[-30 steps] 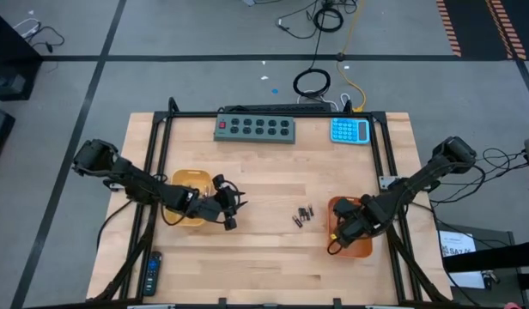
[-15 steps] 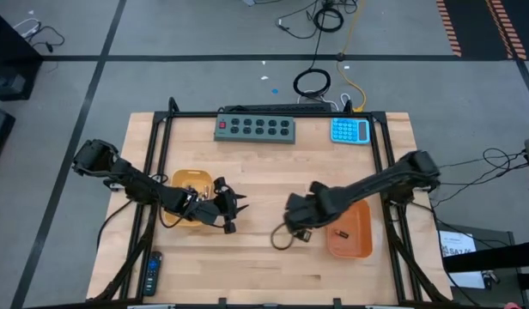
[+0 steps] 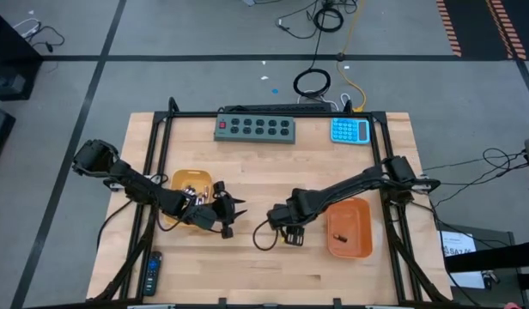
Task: Sort batteries
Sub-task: Put the black battery into the orange bin
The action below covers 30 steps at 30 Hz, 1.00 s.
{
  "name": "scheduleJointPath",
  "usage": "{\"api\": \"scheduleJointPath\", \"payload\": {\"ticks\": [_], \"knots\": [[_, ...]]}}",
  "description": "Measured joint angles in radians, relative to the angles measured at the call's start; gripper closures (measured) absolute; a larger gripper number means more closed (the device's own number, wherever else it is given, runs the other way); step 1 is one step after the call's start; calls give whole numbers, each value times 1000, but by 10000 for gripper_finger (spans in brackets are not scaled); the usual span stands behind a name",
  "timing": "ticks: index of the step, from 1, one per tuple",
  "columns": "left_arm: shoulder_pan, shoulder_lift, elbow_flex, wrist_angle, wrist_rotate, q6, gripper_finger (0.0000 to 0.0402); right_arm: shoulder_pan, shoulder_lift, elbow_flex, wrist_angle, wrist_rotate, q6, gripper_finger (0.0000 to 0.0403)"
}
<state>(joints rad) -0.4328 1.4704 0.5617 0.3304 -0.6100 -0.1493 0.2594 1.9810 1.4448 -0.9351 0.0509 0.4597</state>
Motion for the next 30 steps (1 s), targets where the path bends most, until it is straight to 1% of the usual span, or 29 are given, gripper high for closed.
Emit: {"api": "scheduleJointPath", "payload": {"ticks": [2, 5, 11, 15, 23, 27, 30], "knots": [[0, 0, 0, -2, 0, -1, 256, -9, 10, 0, 1, -26, 3, 191], [-1, 0, 0, -6, -1, -2, 256, -15, 17, -3, 6, -27, -27, 184], [-1, 0, 0, -8, -1, -2, 256, -39, 15, -30, 27, -56, -35, 187], [-1, 0, 0, -11, -1, -2, 256, -50, 15, -67, 43, -53, -23, 189], [-1, 0, 0, -33, -1, -14, 256, -38, 15, -99, 97, -53, 0, 191], [-1, 0, 0, -34, 0, -21, 256, -29, 17, -124, 133, -47, 0, 202], [-1, 0, 0, -34, 0, -22, 256, -23, 36, -122, 141, -47, -1, 226]]}}
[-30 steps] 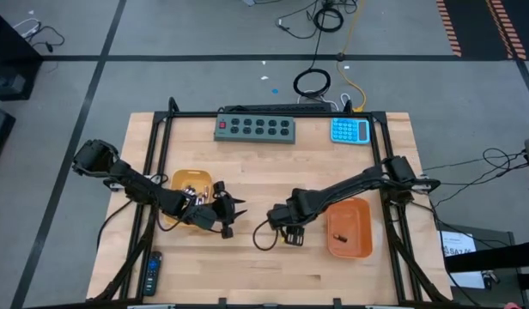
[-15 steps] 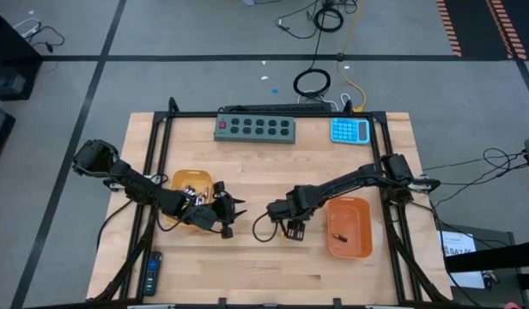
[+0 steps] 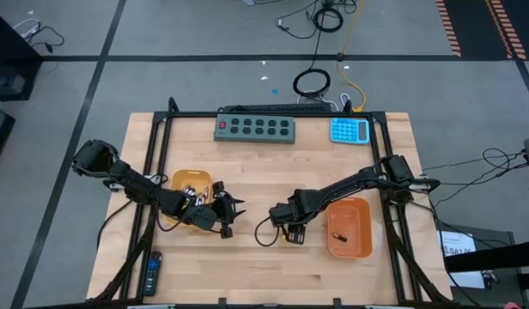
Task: Sort batteries
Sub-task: Put the black battery into the orange bin
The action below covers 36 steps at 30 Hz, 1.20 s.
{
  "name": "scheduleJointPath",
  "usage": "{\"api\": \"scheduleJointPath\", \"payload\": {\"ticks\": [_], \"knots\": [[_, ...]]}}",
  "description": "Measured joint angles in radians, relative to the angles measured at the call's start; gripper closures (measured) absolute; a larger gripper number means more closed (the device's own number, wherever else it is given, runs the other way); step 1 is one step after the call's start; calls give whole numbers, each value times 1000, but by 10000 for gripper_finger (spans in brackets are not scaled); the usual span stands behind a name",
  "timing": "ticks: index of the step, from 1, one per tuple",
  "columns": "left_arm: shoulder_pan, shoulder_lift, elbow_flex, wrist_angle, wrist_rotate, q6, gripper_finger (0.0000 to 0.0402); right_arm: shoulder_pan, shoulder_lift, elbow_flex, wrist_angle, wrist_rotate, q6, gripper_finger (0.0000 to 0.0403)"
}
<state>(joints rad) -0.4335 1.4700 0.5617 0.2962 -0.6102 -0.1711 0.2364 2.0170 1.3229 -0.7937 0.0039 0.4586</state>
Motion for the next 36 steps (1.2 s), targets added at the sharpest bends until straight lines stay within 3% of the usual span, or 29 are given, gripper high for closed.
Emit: {"api": "scheduleJointPath", "payload": {"ticks": [9, 15, 21, 25, 30, 36], "knots": [[0, 0, 0, 0, -11, -6, 256, 22, 29, -1, 38, -2, 46, 378], [0, 0, 0, -4, -12, -9, 256, 56, -28, -8, 49, 80, 133, 381], [0, -1, 0, -41, 3, -32, 256, 154, -222, -2, 45, 341, 250, 381], [0, -1, 0, -41, 30, -40, 256, 238, -298, -7, -164, 431, 447, 381], [0, -1, 0, -37, 37, -109, 256, 318, -327, -32, -427, 319, 708, 381], [-9, -1, 0, -17, 54, -115, 256, 368, -334, -190, -279, 216, 742, 368]]}}
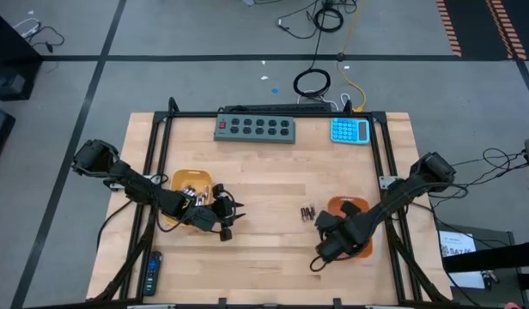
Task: Sort batteries
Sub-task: Put the black battery into the orange bin
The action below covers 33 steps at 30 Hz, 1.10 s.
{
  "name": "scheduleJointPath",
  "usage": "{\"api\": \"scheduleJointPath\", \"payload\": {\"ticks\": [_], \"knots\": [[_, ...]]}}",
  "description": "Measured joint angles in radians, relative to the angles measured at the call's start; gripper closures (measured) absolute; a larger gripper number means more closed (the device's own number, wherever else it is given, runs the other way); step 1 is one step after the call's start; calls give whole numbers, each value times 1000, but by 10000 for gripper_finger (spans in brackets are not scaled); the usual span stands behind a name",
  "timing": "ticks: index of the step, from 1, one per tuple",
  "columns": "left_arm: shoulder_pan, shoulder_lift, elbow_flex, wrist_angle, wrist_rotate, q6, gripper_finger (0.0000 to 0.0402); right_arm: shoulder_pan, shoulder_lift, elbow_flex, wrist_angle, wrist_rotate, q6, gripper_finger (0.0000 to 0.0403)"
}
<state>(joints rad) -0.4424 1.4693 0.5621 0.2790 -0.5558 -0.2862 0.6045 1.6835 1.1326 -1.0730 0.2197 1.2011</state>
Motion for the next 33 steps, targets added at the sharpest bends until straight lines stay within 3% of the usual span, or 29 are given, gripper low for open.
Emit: {"api": "scheduleJointPath", "payload": {"ticks": [8, 18, 26, 33], "knots": [[-40, 0, 0, 2, 4, -24, 256, 5, -3, -189, 228, -45, 75, 336], [-47, 0, 0, 1, -3, -23, 256, 5, -64, -191, 171, -41, 93, 271], [-47, 0, 0, 0, -4, -20, 256, -5, -169, -191, 89, -35, 106, 264], [-28, 0, 0, -1, -4, -13, 256, -119, -159, -129, 108, -15, 26, 264]]}}
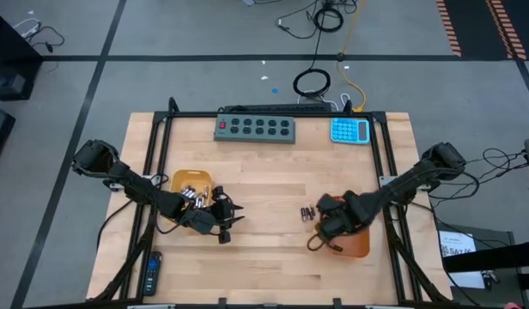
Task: Sort batteries
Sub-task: Put the black battery into the orange bin
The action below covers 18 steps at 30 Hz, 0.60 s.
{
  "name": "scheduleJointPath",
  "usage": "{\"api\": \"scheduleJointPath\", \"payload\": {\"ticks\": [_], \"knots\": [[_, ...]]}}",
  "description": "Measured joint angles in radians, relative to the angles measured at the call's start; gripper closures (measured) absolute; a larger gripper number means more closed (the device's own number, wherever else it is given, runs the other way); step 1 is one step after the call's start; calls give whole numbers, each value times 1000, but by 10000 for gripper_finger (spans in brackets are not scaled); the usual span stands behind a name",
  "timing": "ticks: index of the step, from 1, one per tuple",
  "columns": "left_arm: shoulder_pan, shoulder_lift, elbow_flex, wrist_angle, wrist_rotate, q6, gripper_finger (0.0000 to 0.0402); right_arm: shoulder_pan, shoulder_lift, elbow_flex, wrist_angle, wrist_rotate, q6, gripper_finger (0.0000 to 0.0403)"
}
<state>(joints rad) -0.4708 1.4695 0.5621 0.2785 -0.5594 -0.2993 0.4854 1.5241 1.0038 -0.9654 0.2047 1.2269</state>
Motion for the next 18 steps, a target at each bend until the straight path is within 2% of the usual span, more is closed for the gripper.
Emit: {"api": "scheduleJointPath", "payload": {"ticks": [4, 8, 13, 18], "knots": [[4, 0, 0, 0, 0, 20, 256, -33, 27, 123, -48, 106, -65, 264], [5, 0, 0, 0, -2, 28, 256, -72, 73, 217, -54, 131, -108, 264], [6, 0, 0, 0, -6, 45, 256, -131, 220, 272, 2, 43, -168, 264], [6, 0, 0, -4, -6, 45, 256, -182, 336, 318, -14, -24, -190, 264]]}}
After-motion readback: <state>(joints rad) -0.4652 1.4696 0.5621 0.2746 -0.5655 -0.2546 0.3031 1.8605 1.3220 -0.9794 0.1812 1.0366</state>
